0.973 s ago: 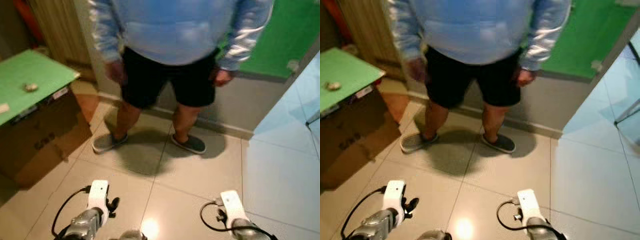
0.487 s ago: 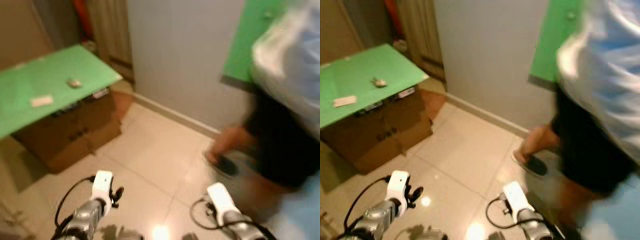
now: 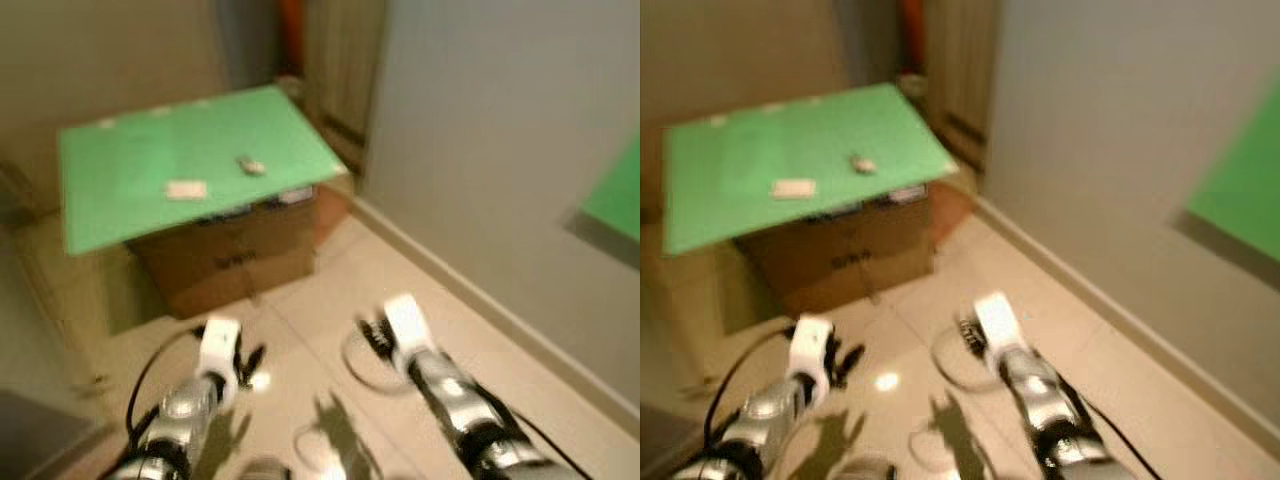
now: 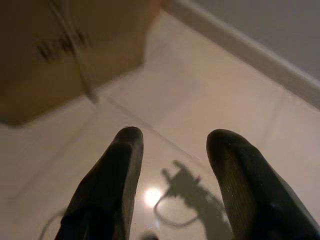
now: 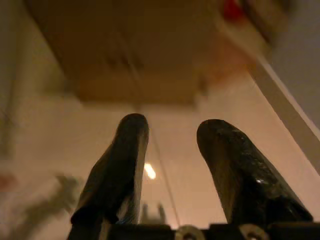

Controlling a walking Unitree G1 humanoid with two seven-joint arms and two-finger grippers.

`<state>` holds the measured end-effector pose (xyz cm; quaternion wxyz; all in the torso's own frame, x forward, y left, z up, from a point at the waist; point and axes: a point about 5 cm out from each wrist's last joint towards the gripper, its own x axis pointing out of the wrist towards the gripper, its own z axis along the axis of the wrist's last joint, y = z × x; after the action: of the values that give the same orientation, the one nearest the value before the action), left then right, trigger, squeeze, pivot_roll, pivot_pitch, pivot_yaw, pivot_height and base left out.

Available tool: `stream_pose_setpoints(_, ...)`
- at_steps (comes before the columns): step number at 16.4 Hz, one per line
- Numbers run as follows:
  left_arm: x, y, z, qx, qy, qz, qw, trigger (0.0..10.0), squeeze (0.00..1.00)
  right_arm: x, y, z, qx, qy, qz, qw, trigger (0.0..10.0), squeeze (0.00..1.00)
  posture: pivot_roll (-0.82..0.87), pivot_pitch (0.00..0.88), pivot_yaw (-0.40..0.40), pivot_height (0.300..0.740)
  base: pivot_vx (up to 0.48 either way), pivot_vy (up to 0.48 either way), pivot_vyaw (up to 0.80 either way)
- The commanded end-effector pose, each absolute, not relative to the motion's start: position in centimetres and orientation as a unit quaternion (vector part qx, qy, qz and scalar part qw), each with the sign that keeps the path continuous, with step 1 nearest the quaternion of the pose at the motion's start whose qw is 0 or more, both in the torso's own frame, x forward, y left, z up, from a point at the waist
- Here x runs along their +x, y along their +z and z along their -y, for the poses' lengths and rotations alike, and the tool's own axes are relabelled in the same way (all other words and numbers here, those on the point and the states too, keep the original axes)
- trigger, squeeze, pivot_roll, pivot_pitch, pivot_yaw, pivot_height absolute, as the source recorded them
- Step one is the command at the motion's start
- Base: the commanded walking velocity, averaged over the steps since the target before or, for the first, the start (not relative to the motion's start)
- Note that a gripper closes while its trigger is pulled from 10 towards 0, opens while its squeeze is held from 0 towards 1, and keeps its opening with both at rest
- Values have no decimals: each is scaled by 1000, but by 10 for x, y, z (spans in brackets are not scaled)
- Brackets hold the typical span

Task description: Hang keys on a hook

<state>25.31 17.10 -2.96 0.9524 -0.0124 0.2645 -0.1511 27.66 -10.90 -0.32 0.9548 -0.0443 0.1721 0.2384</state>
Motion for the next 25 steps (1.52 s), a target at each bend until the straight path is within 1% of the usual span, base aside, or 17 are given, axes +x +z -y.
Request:
stream_pose_setpoints(1,266,-16,-157,-19,-175,-221,959,10000,0,284,7,123,-21,216,-141,966,10000,1000,83,84,4,740,375,0,788)
stream_pose_setpoints(2,275,-6,-152,-23,-184,-192,964,10000,0,297,27,119,-6,222,-92,971,10000,1000,83,84,4,740,368,0,788)
stream_pose_setpoints(4,291,15,-144,-28,-195,-139,970,10000,0,313,62,109,4,249,-11,968,10000,1000,79,79,5,740,369,0,788)
stream_pose_setpoints(7,308,42,-133,-32,-213,-80,973,10000,0,322,92,99,6,264,41,964,10000,1000,78,77,0,740,369,0,788)
stream_pose_setpoints(8,312,49,-130,-32,-217,-64,974,10000,0,326,94,101,6,251,39,967,10000,0,78,78,-2,740,379,0,800)
stream_pose_setpoints(10,314,56,-126,-30,-222,-51,973,10000,0,327,96,105,8,237,38,971,10000,0,80,80,-4,740,388,0,694)
stream_pose_setpoints(15,310,58,-123,-28,-231,-48,971,10000,0,322,98,99,-1,247,34,968,10000,0,85,79,-7,740,395,0,0)
stream_pose_setpoints(16,309,58,-123,-28,-232,-48,971,10000,0,323,99,99,-8,241,33,970,10000,0,85,76,-7,740,401,0,638)
stream_pose_setpoints(18,309,59,-122,-28,-233,-49,971,10000,0,326,99,101,-10,222,26,975,10000,0,85,75,-8,740,401,0,0)
stream_pose_setpoints(20,308,59,-121,-29,-235,-49,970,10000,0,326,101,99,-7,226,21,974,10000,0,89,74,-13,740,399,0,0)
stream_pose_setpoints(22,307,60,-121,-30,-235,-49,970,10000,0,326,101,96,1,239,8,971,10000,0,93,76,-16,740,401,0,-800)
stream_pose_setpoints(25,305,60,-119,-32,-233,-48,971,10000,0,326,105,93,-10,240,19,971,10000,0,98,84,-16,740,400,0,-800)
